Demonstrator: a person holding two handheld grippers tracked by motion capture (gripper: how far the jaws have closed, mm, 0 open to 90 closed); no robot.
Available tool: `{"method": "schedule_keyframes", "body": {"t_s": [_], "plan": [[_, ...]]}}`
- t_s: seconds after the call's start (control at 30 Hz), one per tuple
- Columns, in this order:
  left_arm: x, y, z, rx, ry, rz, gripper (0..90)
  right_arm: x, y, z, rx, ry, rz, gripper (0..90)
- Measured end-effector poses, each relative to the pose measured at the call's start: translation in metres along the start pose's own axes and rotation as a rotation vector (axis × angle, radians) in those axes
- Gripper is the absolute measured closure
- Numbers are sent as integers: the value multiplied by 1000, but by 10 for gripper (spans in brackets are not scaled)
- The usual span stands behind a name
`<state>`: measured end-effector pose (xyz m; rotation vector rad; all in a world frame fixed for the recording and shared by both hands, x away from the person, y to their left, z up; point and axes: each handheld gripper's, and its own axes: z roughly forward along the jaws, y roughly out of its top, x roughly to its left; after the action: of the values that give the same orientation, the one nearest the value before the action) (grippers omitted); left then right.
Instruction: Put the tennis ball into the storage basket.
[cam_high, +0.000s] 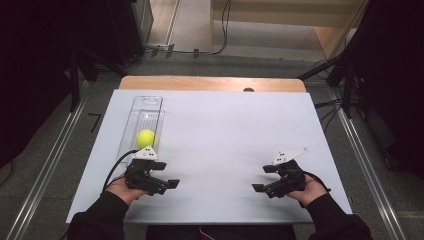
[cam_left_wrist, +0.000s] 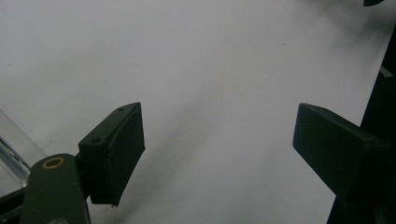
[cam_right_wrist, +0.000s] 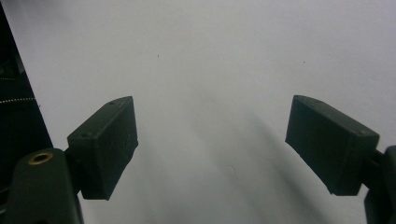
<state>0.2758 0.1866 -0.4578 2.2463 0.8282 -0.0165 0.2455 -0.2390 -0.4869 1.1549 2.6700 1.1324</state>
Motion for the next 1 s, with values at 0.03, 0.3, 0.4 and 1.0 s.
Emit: {"method": "schedule_keyframes", "body": {"t_s": [0.03, 0.3, 0.4, 1.0], "plan": [[0, -1, 0, 3, 1, -1, 172, 0, 0, 0, 0, 0, 0, 148], [3, -9, -4, 19, 4, -2, 172, 0, 0, 0, 2, 1, 1, 148], [3, -10, -4, 29, 11, -1, 172, 0, 0, 0, 3, 1, 2, 148], [3, -11, -3, 37, 0, 6, 172, 0, 0, 0, 6, 2, 0, 148]]}}
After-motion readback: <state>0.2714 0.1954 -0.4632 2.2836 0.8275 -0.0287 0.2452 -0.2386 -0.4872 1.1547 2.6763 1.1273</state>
